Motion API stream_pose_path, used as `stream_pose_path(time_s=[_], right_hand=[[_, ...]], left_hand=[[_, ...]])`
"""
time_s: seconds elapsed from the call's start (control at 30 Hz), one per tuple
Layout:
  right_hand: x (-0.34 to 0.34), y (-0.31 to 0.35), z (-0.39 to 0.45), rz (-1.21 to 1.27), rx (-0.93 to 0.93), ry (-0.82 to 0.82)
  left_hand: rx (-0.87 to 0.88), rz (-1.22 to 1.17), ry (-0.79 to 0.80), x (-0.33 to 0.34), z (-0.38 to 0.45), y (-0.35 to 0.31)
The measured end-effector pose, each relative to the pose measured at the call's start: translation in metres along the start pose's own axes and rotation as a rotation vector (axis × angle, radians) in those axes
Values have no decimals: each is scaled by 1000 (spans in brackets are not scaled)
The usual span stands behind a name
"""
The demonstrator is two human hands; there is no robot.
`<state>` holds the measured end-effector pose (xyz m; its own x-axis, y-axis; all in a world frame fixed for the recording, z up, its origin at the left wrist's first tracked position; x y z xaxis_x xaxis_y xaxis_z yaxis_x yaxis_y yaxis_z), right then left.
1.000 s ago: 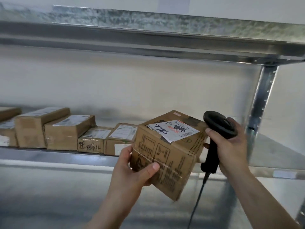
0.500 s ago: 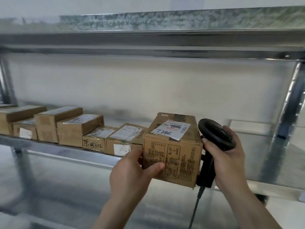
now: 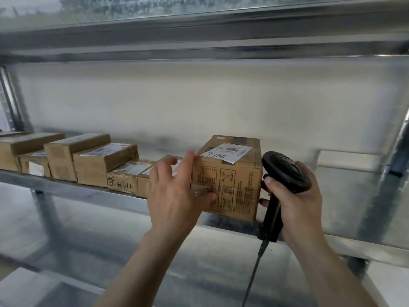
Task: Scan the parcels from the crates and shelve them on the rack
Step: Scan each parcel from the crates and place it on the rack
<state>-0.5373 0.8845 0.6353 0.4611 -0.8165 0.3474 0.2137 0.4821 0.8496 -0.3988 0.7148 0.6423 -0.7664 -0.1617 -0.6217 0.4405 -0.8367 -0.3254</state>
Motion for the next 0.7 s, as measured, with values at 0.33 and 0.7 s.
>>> stream_pose_path(time_s=[0.33, 0.7], right_hand=[[1, -8, 6, 86, 29, -31], [4, -6, 1, 73, 23, -42]], left_hand=[[97, -54, 160, 8, 14, 0], [52, -87, 176, 4, 10, -3]])
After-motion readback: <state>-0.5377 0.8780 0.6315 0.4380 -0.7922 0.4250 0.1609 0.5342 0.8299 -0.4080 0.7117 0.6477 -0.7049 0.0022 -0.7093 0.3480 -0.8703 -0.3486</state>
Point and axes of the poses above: each hand's wrist, its own z-axis towards the middle knuckle, its own x-axis out of the palm, y = z × x, the point moved 1 cm from there along z, towards the middle knuckle, and after that the axes turned 7 degrees about y, right-handed, at the moved point
